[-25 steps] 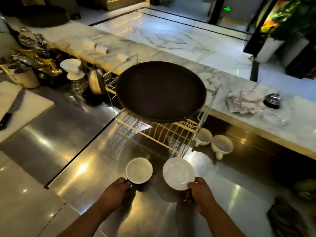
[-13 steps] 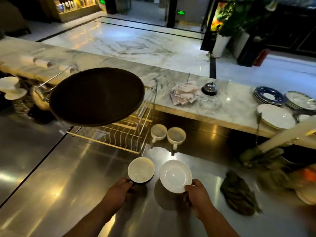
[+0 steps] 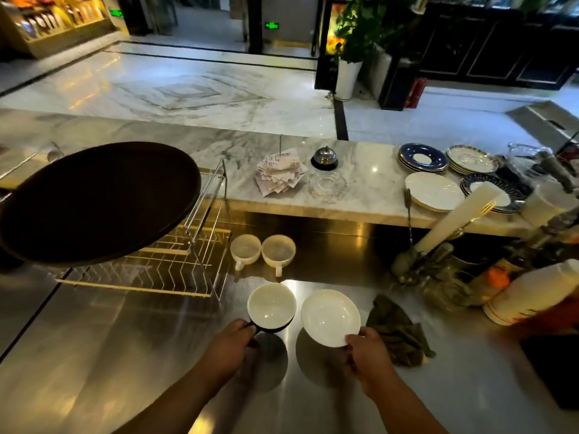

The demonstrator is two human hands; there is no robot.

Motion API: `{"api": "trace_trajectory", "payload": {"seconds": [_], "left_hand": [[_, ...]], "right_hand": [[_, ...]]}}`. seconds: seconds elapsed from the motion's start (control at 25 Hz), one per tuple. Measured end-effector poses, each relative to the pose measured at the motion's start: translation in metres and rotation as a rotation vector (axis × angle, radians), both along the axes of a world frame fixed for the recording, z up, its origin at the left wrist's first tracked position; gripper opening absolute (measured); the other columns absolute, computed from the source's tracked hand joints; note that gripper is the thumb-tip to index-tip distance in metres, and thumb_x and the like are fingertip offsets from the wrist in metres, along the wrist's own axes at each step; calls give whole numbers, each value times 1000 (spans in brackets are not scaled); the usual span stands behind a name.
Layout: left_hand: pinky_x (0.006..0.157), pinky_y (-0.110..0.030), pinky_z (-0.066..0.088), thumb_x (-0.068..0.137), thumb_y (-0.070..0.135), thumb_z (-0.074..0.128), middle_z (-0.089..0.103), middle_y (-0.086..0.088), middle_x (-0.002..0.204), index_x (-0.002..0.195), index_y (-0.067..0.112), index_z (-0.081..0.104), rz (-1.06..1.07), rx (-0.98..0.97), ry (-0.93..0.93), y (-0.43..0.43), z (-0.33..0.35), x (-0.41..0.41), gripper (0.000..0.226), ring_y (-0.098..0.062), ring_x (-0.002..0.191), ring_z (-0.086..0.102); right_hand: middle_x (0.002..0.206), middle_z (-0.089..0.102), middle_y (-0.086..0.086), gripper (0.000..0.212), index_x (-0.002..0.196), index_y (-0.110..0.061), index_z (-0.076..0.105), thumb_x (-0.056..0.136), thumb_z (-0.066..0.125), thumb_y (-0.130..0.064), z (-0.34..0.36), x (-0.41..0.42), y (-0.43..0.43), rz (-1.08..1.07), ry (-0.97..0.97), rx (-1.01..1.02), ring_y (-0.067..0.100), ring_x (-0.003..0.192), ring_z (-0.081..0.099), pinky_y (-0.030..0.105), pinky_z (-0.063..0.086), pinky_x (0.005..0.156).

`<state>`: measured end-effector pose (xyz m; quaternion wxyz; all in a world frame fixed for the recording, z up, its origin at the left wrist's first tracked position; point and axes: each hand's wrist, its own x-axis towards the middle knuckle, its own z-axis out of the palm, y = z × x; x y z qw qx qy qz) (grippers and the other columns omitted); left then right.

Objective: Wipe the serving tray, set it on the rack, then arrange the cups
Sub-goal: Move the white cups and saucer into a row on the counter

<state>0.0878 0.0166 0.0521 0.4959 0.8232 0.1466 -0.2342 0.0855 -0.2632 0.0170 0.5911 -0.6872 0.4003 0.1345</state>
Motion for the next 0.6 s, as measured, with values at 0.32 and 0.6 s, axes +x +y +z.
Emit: {"api": "trace_trajectory", "payload": {"seconds": [0.32,0.6], "left_hand": [[64,-26,51,107,25,47,72,-1,105,112,17,66,-21,-45,13,-37,1,27,22,-18,89,70],[81,-39,53,109,26,42,71,-12,113,106,18,61,5,-74,41,-70,-6,53,21,-27,94,66]], "right_hand": [[97,70,25,22,118,-15,56,98,55,-7,5,5,-20,-111,-1,57,24,62,59,30,48,54],[92,68,18,28,125,-18,56,99,59,-9,-3,24,-39,-221,22,89,24,67,63,34,53,59]]}}
